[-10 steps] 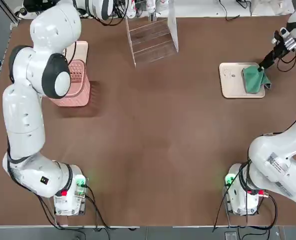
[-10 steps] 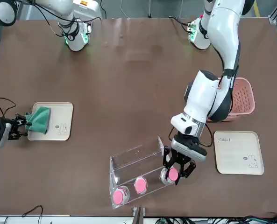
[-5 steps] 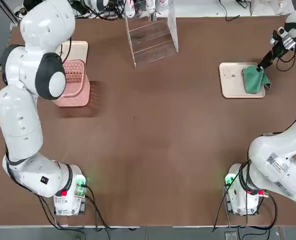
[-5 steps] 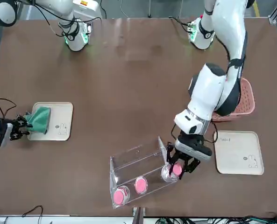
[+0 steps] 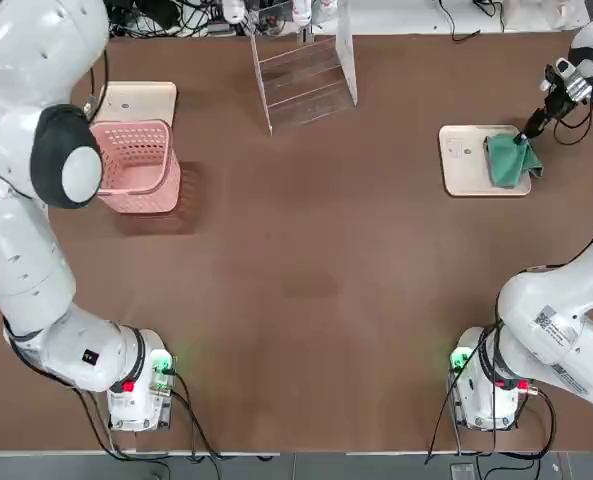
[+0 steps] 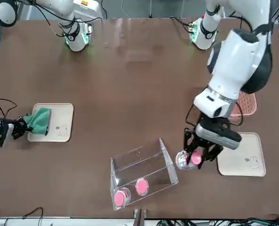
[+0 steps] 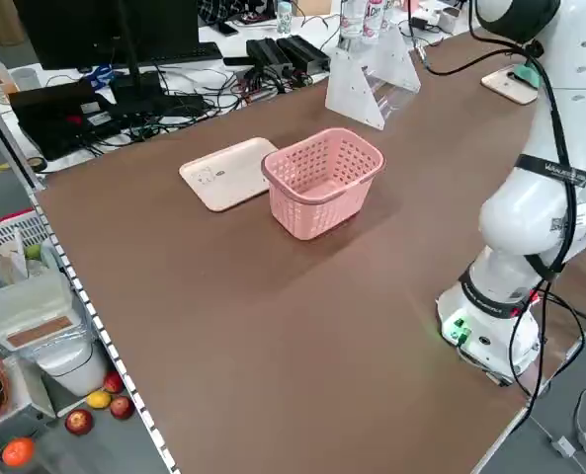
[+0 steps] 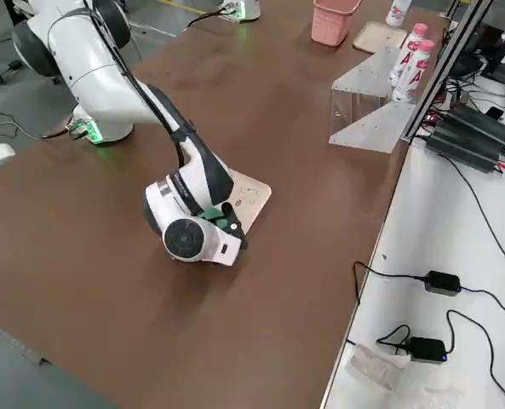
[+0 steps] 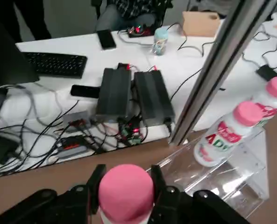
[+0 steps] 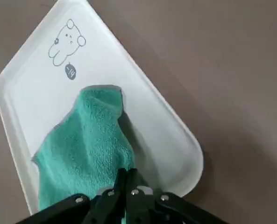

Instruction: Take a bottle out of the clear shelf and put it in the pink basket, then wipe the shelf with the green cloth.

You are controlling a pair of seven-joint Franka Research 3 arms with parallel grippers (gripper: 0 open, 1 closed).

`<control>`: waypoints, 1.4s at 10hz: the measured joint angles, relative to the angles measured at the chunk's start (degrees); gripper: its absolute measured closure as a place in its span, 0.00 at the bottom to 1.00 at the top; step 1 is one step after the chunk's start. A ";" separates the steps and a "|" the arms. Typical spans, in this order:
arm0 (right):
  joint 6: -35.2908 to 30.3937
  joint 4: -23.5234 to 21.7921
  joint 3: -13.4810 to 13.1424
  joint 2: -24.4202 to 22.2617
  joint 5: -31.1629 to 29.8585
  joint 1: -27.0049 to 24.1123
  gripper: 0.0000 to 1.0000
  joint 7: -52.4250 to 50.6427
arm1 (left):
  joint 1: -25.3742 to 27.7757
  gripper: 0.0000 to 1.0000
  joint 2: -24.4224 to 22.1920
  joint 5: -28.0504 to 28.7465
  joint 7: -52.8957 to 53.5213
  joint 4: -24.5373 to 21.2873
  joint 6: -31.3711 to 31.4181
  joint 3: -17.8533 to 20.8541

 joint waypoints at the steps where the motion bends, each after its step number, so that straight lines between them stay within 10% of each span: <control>1: -2.44 0.05 0.00 -0.01 0.00 -0.01 0.97 2.89 | 1.83 0.56 -1.02 0.03 2.13 -0.86 -2.87 0.05; 4: -6.21 0.36 0.13 -0.46 -0.08 0.09 0.97 9.61 | 6.65 0.56 -4.22 0.20 4.28 -8.05 -4.07 0.20; 14: -17.06 6.49 1.16 -4.99 -2.60 1.45 0.97 13.86 | 23.72 0.56 -46.75 0.32 8.34 -60.32 -4.50 0.18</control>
